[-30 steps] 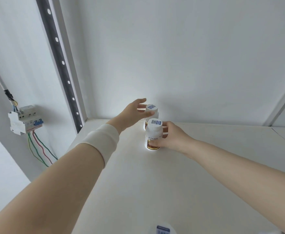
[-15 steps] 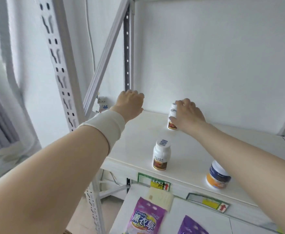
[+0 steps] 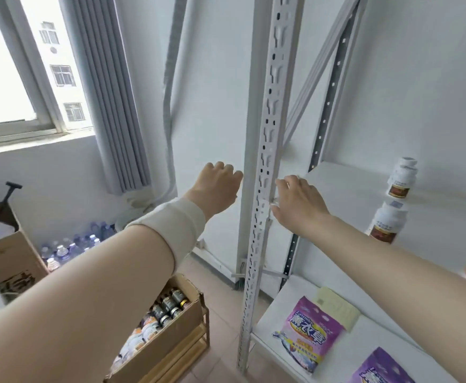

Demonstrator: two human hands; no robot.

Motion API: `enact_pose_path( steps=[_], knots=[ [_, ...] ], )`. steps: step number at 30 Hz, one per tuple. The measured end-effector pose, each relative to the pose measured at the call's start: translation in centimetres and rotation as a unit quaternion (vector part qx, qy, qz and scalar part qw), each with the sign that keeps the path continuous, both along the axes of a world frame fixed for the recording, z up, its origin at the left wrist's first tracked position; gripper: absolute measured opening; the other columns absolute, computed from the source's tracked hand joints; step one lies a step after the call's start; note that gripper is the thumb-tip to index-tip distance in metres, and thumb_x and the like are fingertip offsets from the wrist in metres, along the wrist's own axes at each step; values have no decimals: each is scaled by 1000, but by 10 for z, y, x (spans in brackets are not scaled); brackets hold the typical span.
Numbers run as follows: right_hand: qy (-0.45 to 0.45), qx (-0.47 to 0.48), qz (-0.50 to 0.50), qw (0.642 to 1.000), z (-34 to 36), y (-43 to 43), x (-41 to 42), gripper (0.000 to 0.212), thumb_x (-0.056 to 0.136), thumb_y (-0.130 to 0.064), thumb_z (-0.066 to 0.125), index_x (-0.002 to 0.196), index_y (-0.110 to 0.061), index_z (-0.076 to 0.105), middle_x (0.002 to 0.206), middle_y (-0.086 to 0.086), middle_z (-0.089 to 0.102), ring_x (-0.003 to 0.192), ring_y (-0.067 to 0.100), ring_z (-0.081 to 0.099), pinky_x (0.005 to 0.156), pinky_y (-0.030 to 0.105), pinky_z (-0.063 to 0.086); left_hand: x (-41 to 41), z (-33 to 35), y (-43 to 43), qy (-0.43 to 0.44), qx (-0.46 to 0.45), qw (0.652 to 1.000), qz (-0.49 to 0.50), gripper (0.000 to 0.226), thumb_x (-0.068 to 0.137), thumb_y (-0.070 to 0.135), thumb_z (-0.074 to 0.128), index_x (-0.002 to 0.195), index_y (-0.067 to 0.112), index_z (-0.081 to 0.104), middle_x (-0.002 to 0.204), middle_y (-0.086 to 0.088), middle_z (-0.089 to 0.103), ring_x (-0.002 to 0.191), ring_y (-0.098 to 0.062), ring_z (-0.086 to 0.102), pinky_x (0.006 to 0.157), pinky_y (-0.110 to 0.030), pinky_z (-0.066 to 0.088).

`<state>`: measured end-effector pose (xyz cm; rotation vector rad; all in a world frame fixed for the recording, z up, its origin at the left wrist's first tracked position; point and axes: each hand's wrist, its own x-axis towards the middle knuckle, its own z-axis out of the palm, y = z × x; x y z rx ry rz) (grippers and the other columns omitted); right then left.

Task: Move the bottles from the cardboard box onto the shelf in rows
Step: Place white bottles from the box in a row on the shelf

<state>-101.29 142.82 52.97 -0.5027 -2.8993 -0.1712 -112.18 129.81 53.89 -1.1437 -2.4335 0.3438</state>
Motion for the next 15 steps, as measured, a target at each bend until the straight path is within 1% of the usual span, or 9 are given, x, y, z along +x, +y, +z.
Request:
enact_pose_path(
  steps=[4,7,9,12,15],
  knots=[
    [-29,0,55,998,-31,-67,-59,53,96,-35,41,139,-6,30,140,15,37,128,31,36,102,38,34,-47,-46,-82,-38,-34,997,59,39,97,29,45,131,11,44,126,-8,52,116,-26,50,93,-32,38],
    [-69,-18,90,993,-72,-115,-104,52,96,-35,40,139,-6,30,141,15,36,131,30,34,104,38,33,-80,-97,-143,-77,-49,991,98,33,95,24,46,126,11,46,124,-8,54,115,-26,50,93,-33,39],
    [-100,-28,112,988,-106,-143,-131,52,96,-34,40,139,-6,29,141,15,36,132,30,32,107,38,33,-98,-135,-179,-114,-47,985,123,34,96,22,46,127,10,45,127,-9,53,118,-27,50,96,-34,39],
    [-156,-43,134,978,-159,-178,-159,53,96,-35,40,139,-7,29,140,15,37,129,30,35,107,39,33,-114,-189,-223,-194,-31,965,172,36,95,23,46,129,11,46,130,-9,53,120,-27,50,99,-36,38],
    [-212,-53,158,963,-216,-196,-188,54,95,-37,40,139,-8,29,140,14,38,131,30,35,108,39,33,-135,-246,-251,-264,-35,938,221,36,95,27,47,128,12,46,128,-9,54,119,-27,51,97,-37,40]
  ],
)
